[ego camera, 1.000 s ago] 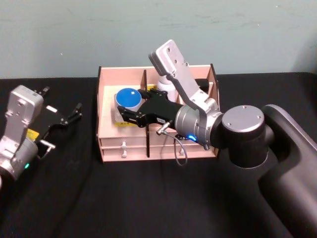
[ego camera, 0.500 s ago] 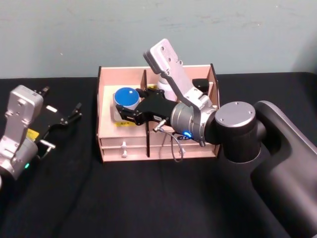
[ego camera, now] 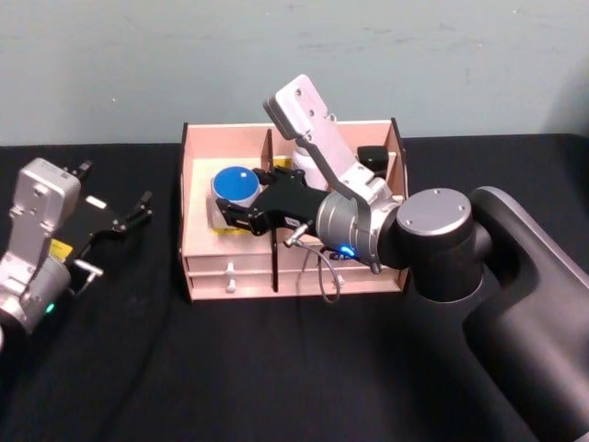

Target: Pick up the facial cleanser and watermelon frost from the table and place them into the tiered storage box.

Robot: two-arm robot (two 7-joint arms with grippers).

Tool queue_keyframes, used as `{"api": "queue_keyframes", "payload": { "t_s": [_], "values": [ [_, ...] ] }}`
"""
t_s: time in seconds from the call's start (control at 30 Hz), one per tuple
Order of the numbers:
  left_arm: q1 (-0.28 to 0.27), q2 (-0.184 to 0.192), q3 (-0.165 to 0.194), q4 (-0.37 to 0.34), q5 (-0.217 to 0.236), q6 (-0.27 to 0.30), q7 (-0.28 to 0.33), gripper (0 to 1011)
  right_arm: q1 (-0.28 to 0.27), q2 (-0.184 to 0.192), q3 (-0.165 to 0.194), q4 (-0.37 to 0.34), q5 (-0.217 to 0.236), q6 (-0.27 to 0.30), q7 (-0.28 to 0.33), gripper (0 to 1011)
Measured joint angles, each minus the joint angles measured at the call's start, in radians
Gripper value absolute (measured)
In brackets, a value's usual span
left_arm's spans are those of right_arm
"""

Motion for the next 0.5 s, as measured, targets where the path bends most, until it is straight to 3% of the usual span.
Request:
{"api": "queue_keyframes", "payload": {
  "t_s": [0.13, 0.43, 0.5],
  "values": [
    [0.000, 0.000, 0.000, 0.000, 0.000, 0.000, 0.000, 1001, 0.000, 0.000, 0.000, -0.001, 0.000, -0.001, 0.000, 730],
    [0.000, 0.000, 0.000, 0.000, 0.000, 0.000, 0.000, 1001, -0.001, 0.001, 0.000, -0.003, 0.002, -0.002, 0.000, 997],
    [0.000, 0.000, 0.000, 0.000, 0.000, 0.000, 0.000, 1001, -0.001, 0.001, 0.000, -0.003, 0.002, -0.002, 0.000, 1000]
  ]
}}
